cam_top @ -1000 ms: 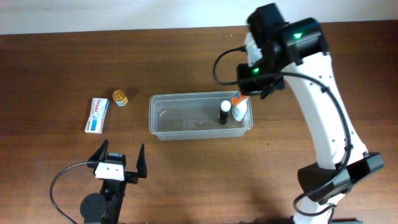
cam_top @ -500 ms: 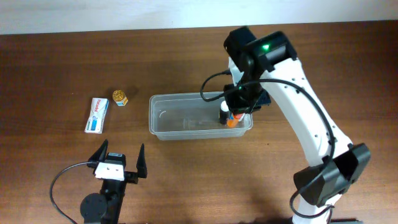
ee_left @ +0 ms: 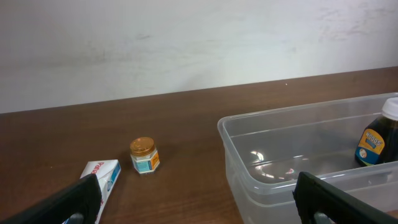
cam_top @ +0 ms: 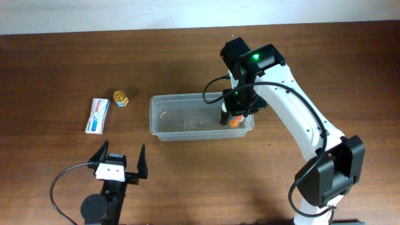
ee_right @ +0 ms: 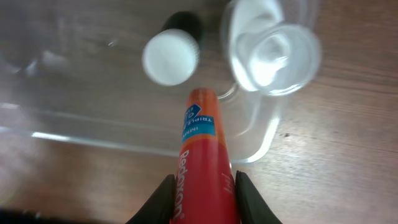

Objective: Pack container

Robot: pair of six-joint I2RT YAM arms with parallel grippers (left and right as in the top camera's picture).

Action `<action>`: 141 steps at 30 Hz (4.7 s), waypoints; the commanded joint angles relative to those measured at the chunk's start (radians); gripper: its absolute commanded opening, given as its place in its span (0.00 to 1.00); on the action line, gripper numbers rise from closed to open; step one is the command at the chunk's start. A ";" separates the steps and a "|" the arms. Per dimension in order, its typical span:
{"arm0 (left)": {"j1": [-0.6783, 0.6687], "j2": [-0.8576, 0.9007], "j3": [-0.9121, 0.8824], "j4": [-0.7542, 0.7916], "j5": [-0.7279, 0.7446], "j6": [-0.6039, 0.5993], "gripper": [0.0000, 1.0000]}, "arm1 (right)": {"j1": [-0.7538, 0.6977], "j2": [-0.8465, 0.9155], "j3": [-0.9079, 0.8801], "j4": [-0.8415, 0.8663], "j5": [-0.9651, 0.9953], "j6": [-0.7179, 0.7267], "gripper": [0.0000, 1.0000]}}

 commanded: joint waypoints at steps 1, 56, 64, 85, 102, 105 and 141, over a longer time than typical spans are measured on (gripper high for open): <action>0.003 -0.008 -0.002 -0.005 -0.003 0.012 0.99 | 0.000 -0.017 -0.018 0.015 0.084 0.034 0.22; 0.003 -0.008 -0.002 -0.005 -0.003 0.012 0.99 | -0.010 -0.022 0.158 -0.052 0.047 0.072 0.59; 0.003 -0.008 -0.002 -0.005 -0.003 0.012 0.99 | -0.185 -0.022 0.362 -0.134 0.072 0.071 0.89; 0.003 -0.008 -0.002 -0.016 -0.109 0.020 0.99 | -0.762 -0.014 0.364 -0.173 0.061 0.106 0.98; 0.002 -0.008 0.005 0.032 0.144 0.011 0.99 | -0.780 -0.014 0.364 -0.190 0.064 0.094 0.98; 0.003 -0.004 0.064 -0.039 0.188 -0.039 0.99 | -0.780 -0.014 0.364 -0.190 0.064 0.094 0.98; 0.230 1.673 1.637 -1.218 0.109 0.046 0.99 | -0.780 -0.014 0.364 -0.190 0.064 0.094 0.98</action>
